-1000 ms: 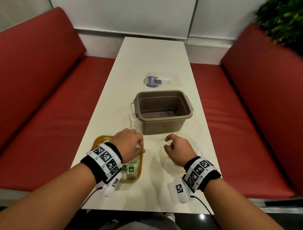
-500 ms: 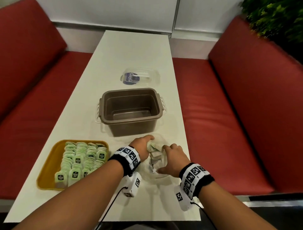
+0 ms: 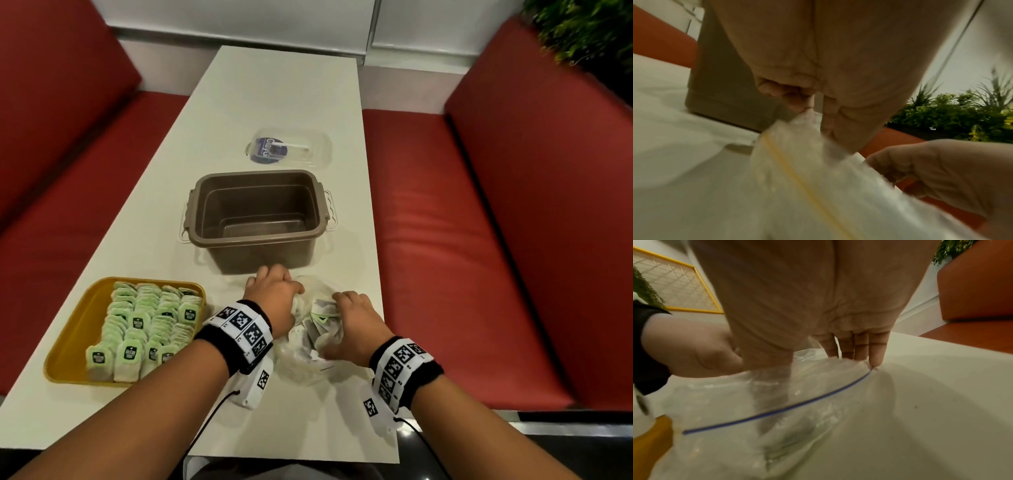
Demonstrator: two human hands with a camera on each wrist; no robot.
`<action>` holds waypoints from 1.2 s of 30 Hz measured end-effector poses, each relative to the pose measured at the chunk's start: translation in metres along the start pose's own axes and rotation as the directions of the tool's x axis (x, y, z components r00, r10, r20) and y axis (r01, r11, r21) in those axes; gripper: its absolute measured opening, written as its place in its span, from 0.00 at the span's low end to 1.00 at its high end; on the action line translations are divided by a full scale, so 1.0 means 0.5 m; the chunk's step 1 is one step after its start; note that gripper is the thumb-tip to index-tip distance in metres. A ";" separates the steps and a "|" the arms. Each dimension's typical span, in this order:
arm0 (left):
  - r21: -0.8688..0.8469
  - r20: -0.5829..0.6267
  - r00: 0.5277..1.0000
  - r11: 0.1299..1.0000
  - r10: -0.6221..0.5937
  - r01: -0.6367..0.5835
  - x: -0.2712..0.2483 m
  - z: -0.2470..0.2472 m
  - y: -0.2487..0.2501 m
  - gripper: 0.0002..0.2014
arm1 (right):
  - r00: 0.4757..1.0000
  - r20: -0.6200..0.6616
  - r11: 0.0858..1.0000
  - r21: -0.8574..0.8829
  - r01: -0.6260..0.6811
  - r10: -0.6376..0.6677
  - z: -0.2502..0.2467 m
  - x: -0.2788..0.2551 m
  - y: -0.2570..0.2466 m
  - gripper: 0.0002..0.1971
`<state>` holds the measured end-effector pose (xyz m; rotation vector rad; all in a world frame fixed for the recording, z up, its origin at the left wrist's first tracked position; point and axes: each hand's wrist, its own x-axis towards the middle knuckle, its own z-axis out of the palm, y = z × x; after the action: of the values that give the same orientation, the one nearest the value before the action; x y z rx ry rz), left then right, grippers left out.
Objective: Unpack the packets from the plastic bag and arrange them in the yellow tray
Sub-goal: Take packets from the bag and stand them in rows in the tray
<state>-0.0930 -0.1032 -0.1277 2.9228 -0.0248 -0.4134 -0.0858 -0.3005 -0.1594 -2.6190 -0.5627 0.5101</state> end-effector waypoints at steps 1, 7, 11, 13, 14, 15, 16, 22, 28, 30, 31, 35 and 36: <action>0.013 -0.023 1.000 1.000 0.021 -0.021 0.000 -0.005 0.003 0.26 | 1.000 -0.002 1.000 0.004 0.003 -0.003 0.001 0.000 0.001 0.50; 0.091 -0.067 0.985 0.985 0.156 -0.150 0.000 -0.015 0.012 0.23 | 1.000 0.010 1.000 0.005 0.015 -0.015 0.001 0.000 0.006 0.53; 0.143 -0.016 0.997 0.987 0.078 -0.075 -0.008 -0.023 0.019 0.09 | 1.000 0.001 1.000 -0.003 0.012 -0.012 0.003 0.001 0.004 0.53; 0.127 -0.031 0.998 0.991 0.047 -0.043 -0.012 -0.025 0.023 0.06 | 1.000 0.007 1.000 -0.004 0.007 -0.007 0.002 0.000 0.002 0.53; 0.124 -0.043 0.998 0.991 0.047 -0.041 -0.013 -0.026 0.026 0.06 | 1.000 0.013 1.000 0.000 0.004 -0.004 0.001 -0.002 0.001 0.54; 0.125 -0.053 0.997 0.991 0.053 -0.046 -0.015 -0.026 0.029 0.07 | 1.000 0.021 1.000 0.002 0.002 -0.002 0.000 -0.002 0.000 0.54; 0.133 -0.055 0.996 0.989 0.064 -0.056 -0.016 -0.026 0.032 0.08 | 1.000 0.024 1.000 0.001 0.001 -0.001 -0.002 -0.002 -0.002 0.55; 0.255 0.052 0.998 0.966 0.024 -0.036 -0.013 -0.017 0.037 0.13 | 1.000 0.014 1.000 -0.018 0.007 -0.007 -0.001 -0.006 -0.005 0.53; 0.122 -0.085 0.993 0.990 0.083 -0.073 -0.018 -0.027 0.041 0.07 | 0.998 0.068 1.000 -0.001 0.002 -0.001 -0.023 -0.008 -0.010 0.54; 0.041 -0.174 0.975 0.990 0.138 -0.132 -0.024 -0.033 0.035 0.06 | 0.997 0.080 1.000 0.023 -0.008 0.006 -0.026 -0.008 -0.010 0.57; 0.007 -0.225 0.961 0.986 0.163 -0.165 -0.028 -0.036 0.031 0.06 | 0.996 0.086 0.999 0.040 -0.015 0.011 -0.028 -0.008 -0.010 0.58; -0.071 -0.383 0.885 0.946 0.266 -0.315 -0.041 -0.040 0.021 0.06 | 0.993 0.117 0.993 0.105 -0.045 0.033 -0.041 -0.010 -0.010 0.57; -0.104 -0.394 0.874 0.931 0.284 -0.350 -0.044 -0.042 0.022 0.05 | 0.991 0.129 0.993 0.112 -0.046 0.031 -0.045 -0.009 -0.012 0.53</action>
<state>-0.1080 -0.1094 -0.0998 2.7024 -0.3917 0.1888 -0.0818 -0.3049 -0.1364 -2.5049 -0.5066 0.7042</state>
